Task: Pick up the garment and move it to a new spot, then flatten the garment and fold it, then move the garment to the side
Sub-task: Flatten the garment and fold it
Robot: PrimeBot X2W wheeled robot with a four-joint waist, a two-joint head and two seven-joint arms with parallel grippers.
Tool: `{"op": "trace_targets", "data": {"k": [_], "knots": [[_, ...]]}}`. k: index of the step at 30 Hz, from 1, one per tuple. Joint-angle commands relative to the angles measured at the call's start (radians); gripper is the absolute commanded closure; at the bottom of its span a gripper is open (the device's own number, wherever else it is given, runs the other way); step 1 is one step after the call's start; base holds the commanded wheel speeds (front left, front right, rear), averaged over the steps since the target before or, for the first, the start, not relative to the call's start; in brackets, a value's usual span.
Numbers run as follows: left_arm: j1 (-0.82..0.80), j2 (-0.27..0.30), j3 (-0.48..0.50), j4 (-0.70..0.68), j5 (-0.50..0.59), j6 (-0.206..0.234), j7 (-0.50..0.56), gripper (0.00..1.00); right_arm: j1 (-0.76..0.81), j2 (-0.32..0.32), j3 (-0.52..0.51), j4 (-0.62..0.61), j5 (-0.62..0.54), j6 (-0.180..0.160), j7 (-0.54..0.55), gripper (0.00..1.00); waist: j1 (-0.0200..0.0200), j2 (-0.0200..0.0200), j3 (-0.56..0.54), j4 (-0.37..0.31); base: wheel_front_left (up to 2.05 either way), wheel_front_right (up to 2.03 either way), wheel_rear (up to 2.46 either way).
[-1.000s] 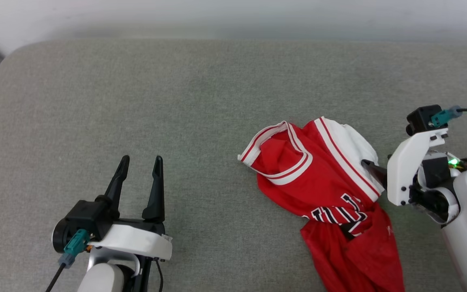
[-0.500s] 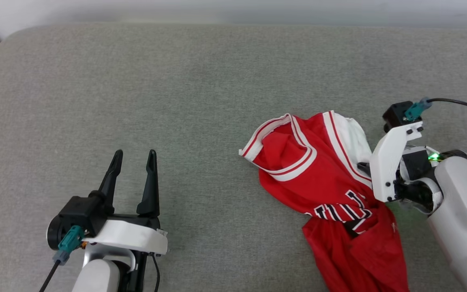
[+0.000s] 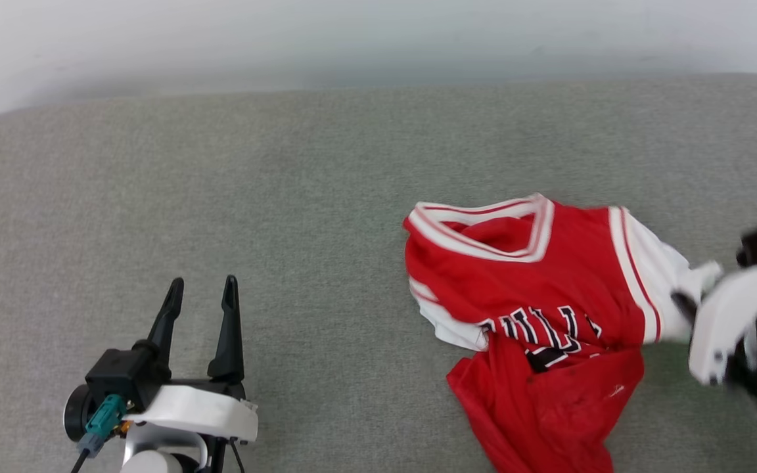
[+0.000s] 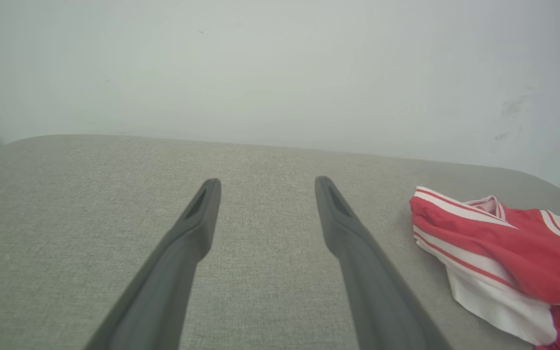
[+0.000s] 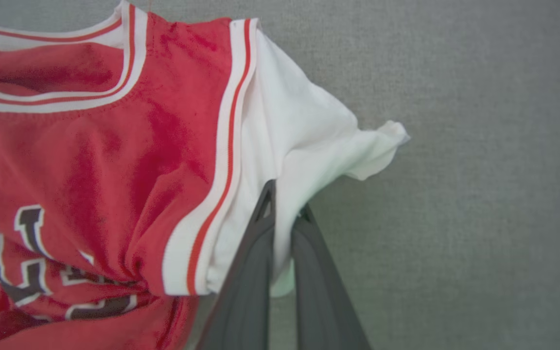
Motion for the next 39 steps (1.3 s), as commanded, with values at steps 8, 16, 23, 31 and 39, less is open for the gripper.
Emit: {"op": "trace_targets", "data": {"k": [8,16,23,31,39], "knots": [[0.057,0.012,0.008,-0.004,-0.009,0.008,0.001,0.00,0.340,0.149,-0.200,-0.126,-0.092,-0.001,0.048,0.55,0.0000,0.0000,-0.047,-0.048,0.00,0.00,0.00],[0.065,0.013,-0.006,0.007,-0.011,0.010,0.009,0.00,0.403,0.217,-0.251,-0.190,-0.156,-0.001,-0.141,0.00,0.0000,0.0000,-0.074,-0.037,0.00,0.00,0.00],[0.094,0.018,0.001,0.012,-0.015,0.028,0.014,0.00,0.436,0.266,-0.256,-0.275,-0.228,-0.001,-0.405,0.00,0.0000,0.0000,-0.113,-0.032,0.00,0.00,0.00],[0.082,0.043,-0.008,-0.002,-0.015,0.035,0.091,0.00,0.460,0.296,-0.163,-0.385,-0.270,-0.001,-0.552,0.00,0.0000,0.0000,-0.160,-0.060,0.00,0.00,0.00],[-0.093,0.055,-0.102,0.019,-0.023,-0.031,0.302,0.00,0.469,0.311,-0.072,-0.473,-0.271,-0.001,-0.564,0.00,0.0000,0.0000,-0.132,-0.126,0.00,0.00,0.00]]}}
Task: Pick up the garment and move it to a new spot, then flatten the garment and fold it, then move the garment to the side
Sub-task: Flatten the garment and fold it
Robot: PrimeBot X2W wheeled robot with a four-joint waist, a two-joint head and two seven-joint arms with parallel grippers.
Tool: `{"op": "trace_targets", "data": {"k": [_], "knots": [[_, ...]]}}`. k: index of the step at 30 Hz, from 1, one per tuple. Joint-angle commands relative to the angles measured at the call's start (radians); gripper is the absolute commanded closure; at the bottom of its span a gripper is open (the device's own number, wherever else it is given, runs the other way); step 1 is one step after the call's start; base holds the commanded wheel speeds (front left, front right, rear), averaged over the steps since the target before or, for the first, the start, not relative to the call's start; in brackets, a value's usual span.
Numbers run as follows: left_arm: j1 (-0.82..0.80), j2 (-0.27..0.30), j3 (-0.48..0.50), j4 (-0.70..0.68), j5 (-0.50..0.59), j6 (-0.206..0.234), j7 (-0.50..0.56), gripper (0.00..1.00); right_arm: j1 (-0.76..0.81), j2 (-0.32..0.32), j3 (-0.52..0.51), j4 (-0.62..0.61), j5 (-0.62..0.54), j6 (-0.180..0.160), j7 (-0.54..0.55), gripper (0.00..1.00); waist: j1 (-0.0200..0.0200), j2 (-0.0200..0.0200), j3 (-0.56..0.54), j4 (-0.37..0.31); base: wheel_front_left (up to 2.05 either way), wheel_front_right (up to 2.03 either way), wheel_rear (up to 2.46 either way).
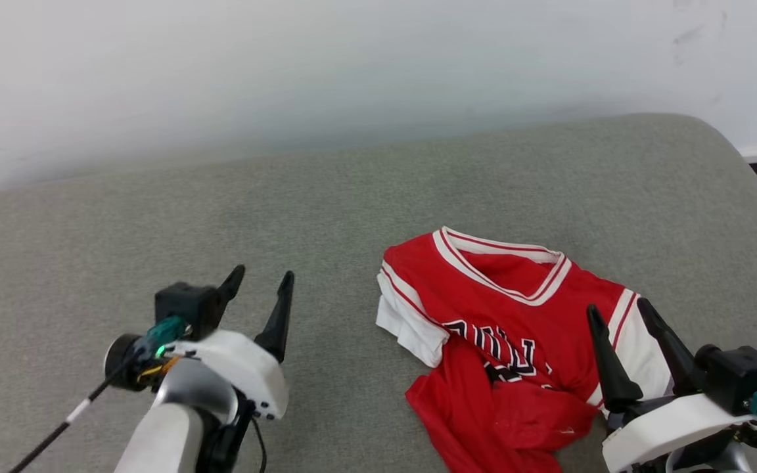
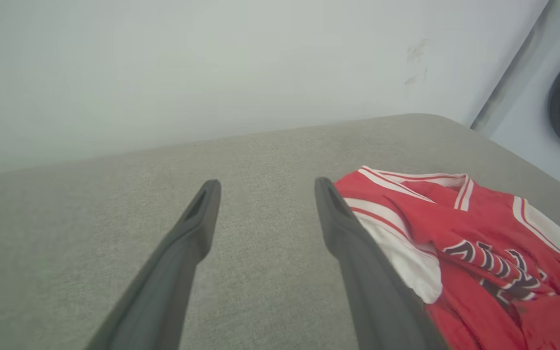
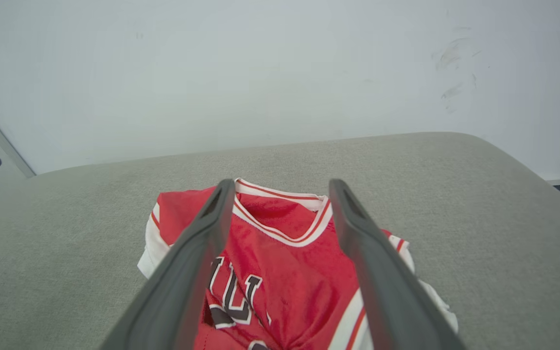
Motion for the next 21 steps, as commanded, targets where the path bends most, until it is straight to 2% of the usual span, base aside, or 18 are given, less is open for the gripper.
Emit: {"op": "trace_targets", "data": {"k": [1,10,21], "knots": [[-0.047,-0.002,-0.020,0.019,-0.006,-0.013,0.042,0.00,0.008,0.005,0.009,-0.014,-0.006,0.000,0.005,0.00,0.0001,0.0000,0.025,-0.026,0.00,0.00,0.00],[-0.271,-0.016,-0.147,0.183,-0.038,-0.075,0.290,0.00,-0.035,0.012,0.023,-0.061,-0.010,0.000,0.001,0.00,0.0001,0.0000,0.136,-0.080,0.00,0.00,0.00],[-0.424,0.017,-0.312,0.360,-0.074,-0.095,0.524,0.00,-0.085,0.014,0.036,-0.054,0.002,0.000,-0.030,0.00,0.0001,0.0000,0.223,-0.106,0.00,0.00,0.00]]}}
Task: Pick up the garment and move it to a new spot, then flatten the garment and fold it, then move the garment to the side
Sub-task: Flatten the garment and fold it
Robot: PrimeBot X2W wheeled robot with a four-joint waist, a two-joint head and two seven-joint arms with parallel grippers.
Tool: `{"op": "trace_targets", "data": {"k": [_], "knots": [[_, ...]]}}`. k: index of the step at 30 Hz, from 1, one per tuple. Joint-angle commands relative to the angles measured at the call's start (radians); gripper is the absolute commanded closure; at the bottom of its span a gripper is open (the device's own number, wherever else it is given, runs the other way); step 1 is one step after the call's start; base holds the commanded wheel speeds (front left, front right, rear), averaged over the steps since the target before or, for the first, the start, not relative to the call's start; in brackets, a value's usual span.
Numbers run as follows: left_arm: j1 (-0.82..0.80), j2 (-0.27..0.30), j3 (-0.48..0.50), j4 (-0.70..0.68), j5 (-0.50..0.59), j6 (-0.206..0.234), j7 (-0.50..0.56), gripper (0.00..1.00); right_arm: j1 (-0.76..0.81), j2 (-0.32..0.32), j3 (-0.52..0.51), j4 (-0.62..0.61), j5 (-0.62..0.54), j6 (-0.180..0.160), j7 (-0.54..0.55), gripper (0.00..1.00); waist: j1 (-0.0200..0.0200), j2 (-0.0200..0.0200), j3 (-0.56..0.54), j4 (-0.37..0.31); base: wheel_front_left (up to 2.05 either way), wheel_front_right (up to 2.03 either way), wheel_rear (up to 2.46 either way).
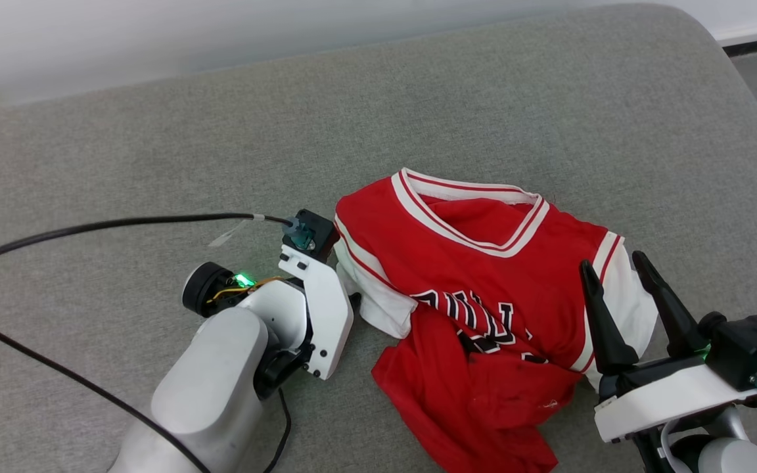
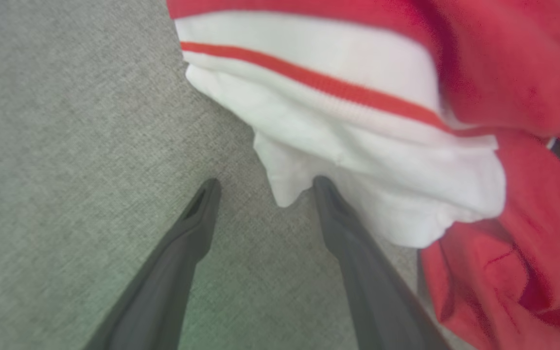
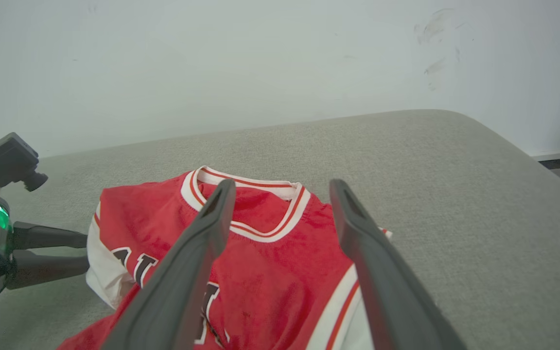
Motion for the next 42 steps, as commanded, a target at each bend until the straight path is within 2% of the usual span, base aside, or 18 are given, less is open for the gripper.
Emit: {"op": "trace_targets", "data": {"k": [1,4,5,6,7,8,12,16,24,30,37,41,42], "knots": [[-0.020,0.010,-0.025,0.027,-0.010,-0.002,0.036,0.00,-0.014,0.004,0.004,0.005,0.007,0.000,-0.009,0.00,-0.0001,0.0000,0.012,-0.008,0.00,0.00,0.00],[-0.036,0.024,-0.072,0.069,-0.017,-0.003,0.090,0.00,-0.021,0.004,0.006,0.012,0.021,0.000,-0.021,0.00,-0.0001,0.0000,0.018,-0.013,0.00,0.00,0.00],[-0.038,0.025,-0.088,0.079,-0.027,-0.003,0.103,0.04,-0.022,0.004,0.008,0.015,0.025,0.000,-0.022,0.00,-0.0001,0.0000,0.020,-0.015,0.00,0.00,0.00],[-0.041,0.026,-0.101,0.089,-0.035,-0.003,0.118,0.55,-0.022,0.004,0.008,0.019,0.028,0.000,-0.025,0.00,-0.0001,0.0000,0.021,-0.016,0.00,0.00,0.00],[-0.046,0.030,-0.119,0.097,-0.040,-0.003,0.131,0.82,-0.024,0.004,0.008,0.021,0.031,0.000,-0.029,0.00,-0.0001,0.0000,0.022,-0.018,0.00,0.00,0.00],[-0.050,0.032,-0.130,0.102,-0.050,-0.003,0.135,1.00,-0.025,0.004,0.007,0.025,0.034,0.000,-0.032,0.00,-0.0001,0.0000,0.022,-0.019,0.00,0.00,0.00],[-0.053,0.054,-0.127,0.092,-0.094,-0.002,0.079,1.00,-0.021,0.004,-0.002,0.040,0.040,0.000,-0.038,0.00,-0.0001,0.0000,0.008,-0.021,0.00,0.00,0.00],[-0.003,0.088,-0.075,0.033,-0.121,0.029,0.007,1.00,-0.005,0.004,-0.016,0.048,0.045,0.000,-0.031,0.00,-0.0001,0.0000,-0.018,-0.006,0.00,0.00,0.00],[0.224,0.215,0.015,-0.212,-0.144,0.138,-0.063,1.00,0.023,0.004,-0.041,0.037,0.039,0.000,-0.011,0.00,-0.0001,0.0000,-0.071,0.057,0.00,0.00,0.00],[0.434,0.271,0.069,-0.389,-0.182,0.231,-0.063,1.00,0.046,0.003,-0.061,0.020,0.024,0.000,0.021,0.00,-0.0001,0.0000,-0.101,0.112,0.00,0.00,0.00],[0.644,0.293,0.117,-0.478,-0.232,0.319,-0.070,1.00,0.071,0.003,-0.073,-0.002,0.018,0.000,0.051,0.00,-0.0001,0.0000,-0.135,0.153,0.00,0.00,0.00],[0.683,0.279,0.127,-0.491,-0.245,0.327,-0.101,1.00,0.081,0.003,-0.078,-0.011,0.018,0.000,0.066,0.00,-0.0001,0.0000,-0.147,0.164,0.00,0.00,0.00],[0.689,0.270,0.127,-0.491,-0.246,0.327,-0.113,0.64,0.085,0.003,-0.080,-0.013,0.018,0.000,0.067,0.00,-0.0001,0.0000,-0.151,0.167,0.00,0.00,0.00]]}}
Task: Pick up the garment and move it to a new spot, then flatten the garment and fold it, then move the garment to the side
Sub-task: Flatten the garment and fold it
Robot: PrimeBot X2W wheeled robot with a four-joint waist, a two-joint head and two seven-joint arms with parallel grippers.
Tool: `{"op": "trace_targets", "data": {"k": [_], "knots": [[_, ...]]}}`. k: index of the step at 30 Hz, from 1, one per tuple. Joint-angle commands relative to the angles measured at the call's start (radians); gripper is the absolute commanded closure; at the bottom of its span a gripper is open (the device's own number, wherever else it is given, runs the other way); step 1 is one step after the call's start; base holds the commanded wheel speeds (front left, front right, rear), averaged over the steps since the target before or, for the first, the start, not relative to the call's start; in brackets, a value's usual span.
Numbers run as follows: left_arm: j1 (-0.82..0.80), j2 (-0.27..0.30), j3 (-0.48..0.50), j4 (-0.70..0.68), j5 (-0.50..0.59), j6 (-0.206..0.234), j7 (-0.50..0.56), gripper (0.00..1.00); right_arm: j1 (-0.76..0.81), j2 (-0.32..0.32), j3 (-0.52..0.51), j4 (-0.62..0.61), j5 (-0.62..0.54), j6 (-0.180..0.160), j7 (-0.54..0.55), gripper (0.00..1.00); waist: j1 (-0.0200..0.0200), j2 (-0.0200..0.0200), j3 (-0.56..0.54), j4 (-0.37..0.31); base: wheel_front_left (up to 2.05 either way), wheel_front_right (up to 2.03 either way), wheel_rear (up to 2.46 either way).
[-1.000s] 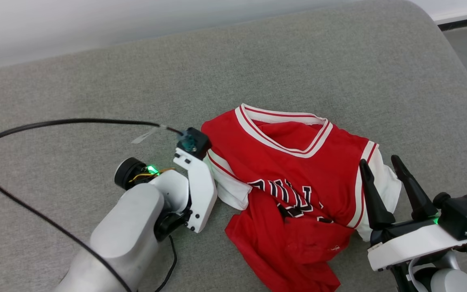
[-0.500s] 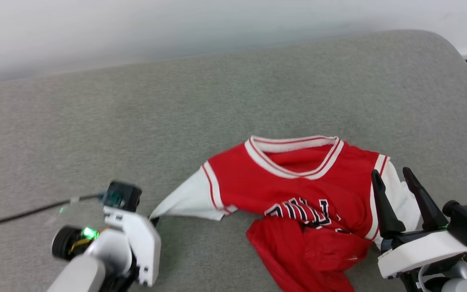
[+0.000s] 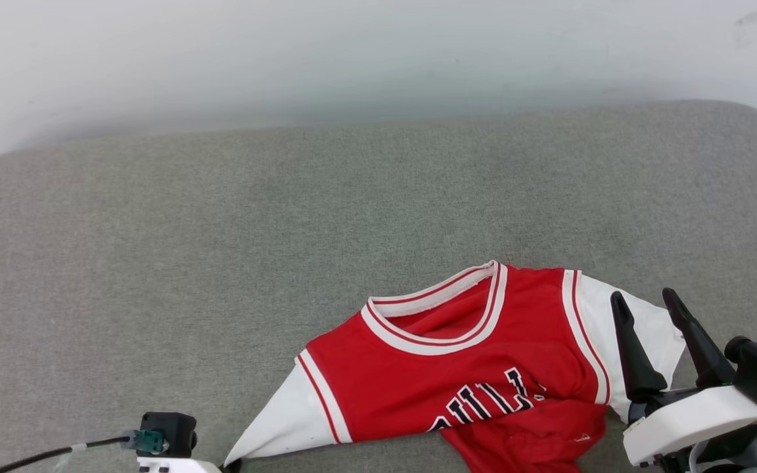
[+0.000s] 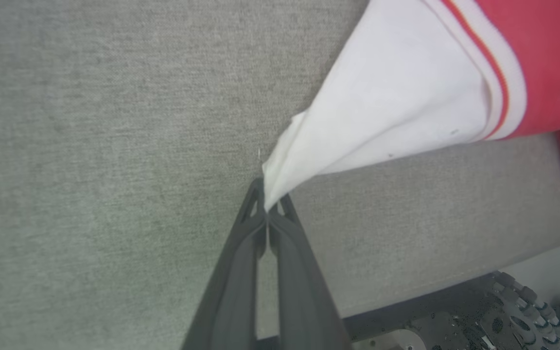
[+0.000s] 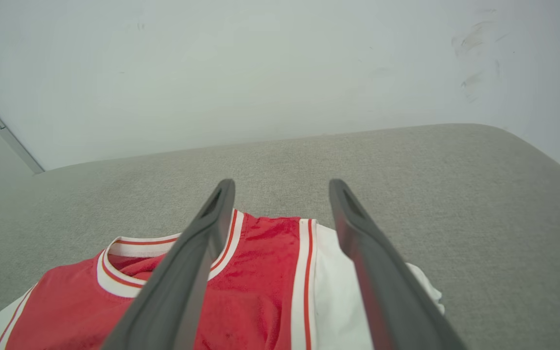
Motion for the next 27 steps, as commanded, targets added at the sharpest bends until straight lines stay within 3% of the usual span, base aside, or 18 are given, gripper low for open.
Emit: {"op": "trace_targets", "data": {"k": [1,10,16,20,27], "knots": [[0.005,-0.014,-0.001,-0.006,-0.005,-0.002,-0.015,0.00,0.015,0.002,-0.004,-0.006,0.001,0.000,0.006,0.00,0.0000,0.0000,-0.010,0.008,0.00,0.00,0.00],[-0.053,-0.070,0.049,-0.045,0.084,0.025,-0.293,0.00,0.037,-0.002,-0.075,0.013,0.036,0.000,0.077,0.00,0.0000,0.0000,-0.053,0.010,0.00,0.00,0.00],[-0.077,-0.100,0.079,-0.072,0.127,0.038,-0.460,0.00,0.019,-0.078,-0.179,0.129,0.129,0.000,0.218,0.00,0.0000,0.0000,-0.057,0.010,0.00,0.00,0.00],[-0.098,-0.107,0.088,-0.092,0.145,0.040,-0.522,0.00,-0.028,-0.140,-0.219,0.225,0.185,0.000,0.352,0.00,0.0000,0.0000,-0.034,0.024,0.00,0.00,0.00],[-0.154,-0.109,0.088,-0.143,0.169,0.035,-0.562,0.00,-0.169,-0.236,-0.189,0.331,0.232,0.000,0.564,0.00,0.0000,0.0000,0.054,0.064,0.00,0.00,0.00]]}}
